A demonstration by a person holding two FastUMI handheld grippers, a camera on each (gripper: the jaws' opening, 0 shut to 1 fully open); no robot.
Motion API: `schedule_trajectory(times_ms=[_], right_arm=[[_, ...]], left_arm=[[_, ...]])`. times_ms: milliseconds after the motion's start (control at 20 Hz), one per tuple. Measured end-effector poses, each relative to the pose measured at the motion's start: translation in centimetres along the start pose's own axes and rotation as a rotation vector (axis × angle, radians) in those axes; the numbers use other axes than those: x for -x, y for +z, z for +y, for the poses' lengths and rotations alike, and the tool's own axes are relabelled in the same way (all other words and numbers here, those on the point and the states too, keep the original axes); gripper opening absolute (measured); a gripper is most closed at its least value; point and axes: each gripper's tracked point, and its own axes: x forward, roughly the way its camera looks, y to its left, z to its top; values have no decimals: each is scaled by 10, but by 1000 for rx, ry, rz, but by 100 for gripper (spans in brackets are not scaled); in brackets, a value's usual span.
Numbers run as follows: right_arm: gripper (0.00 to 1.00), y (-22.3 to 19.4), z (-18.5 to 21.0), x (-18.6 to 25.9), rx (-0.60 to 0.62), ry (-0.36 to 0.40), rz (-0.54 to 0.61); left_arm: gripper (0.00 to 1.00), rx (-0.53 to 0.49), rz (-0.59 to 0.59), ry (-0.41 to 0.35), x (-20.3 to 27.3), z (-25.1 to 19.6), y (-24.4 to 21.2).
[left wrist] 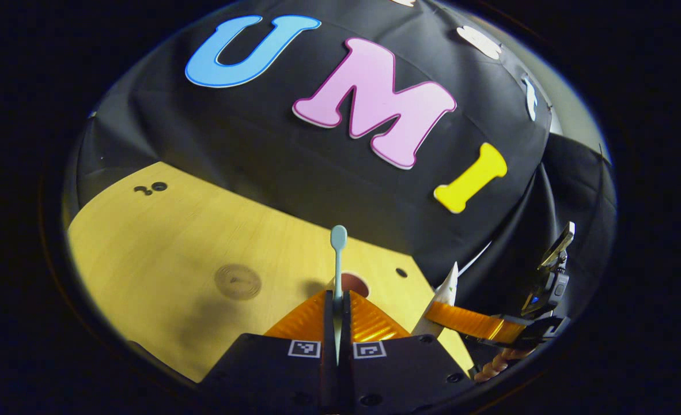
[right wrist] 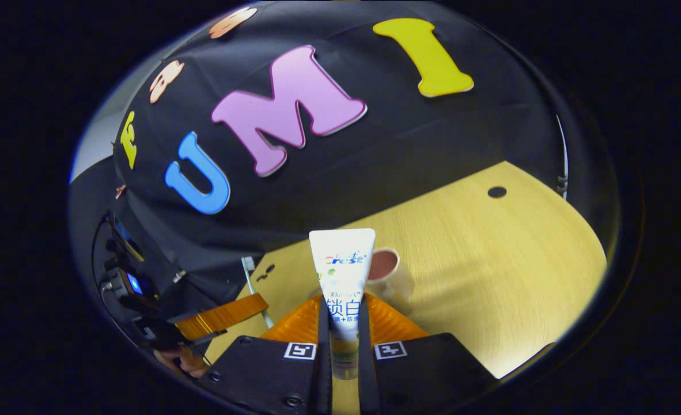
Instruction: Put the toothbrush and toothpaste on the desktop into the cup, then pick up the cup and place it on the coaster on the desktop.
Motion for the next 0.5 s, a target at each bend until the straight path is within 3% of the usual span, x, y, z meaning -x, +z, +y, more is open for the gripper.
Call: schedule_trajectory(times_ms=[150,350,400,450,500], right_arm=[[22,18,-5,1,-3,20,-94],[22,6,-4,-5,-16,34,-143],[15,0,-5,-9,-3,28,-139],[22,-7,-6,-16,16,20,-130],[22,-19,-7,-24,35,12,-116]], left_arm=[[6,6,-62,-19,-31,-13,18],[6,15,-108,-12,-52,-17,26],[6,21,-110,-9,-52,-18,26],[6,22,-112,-3,-51,-18,26],[6,24,-112,-6,-51,-19,24]])
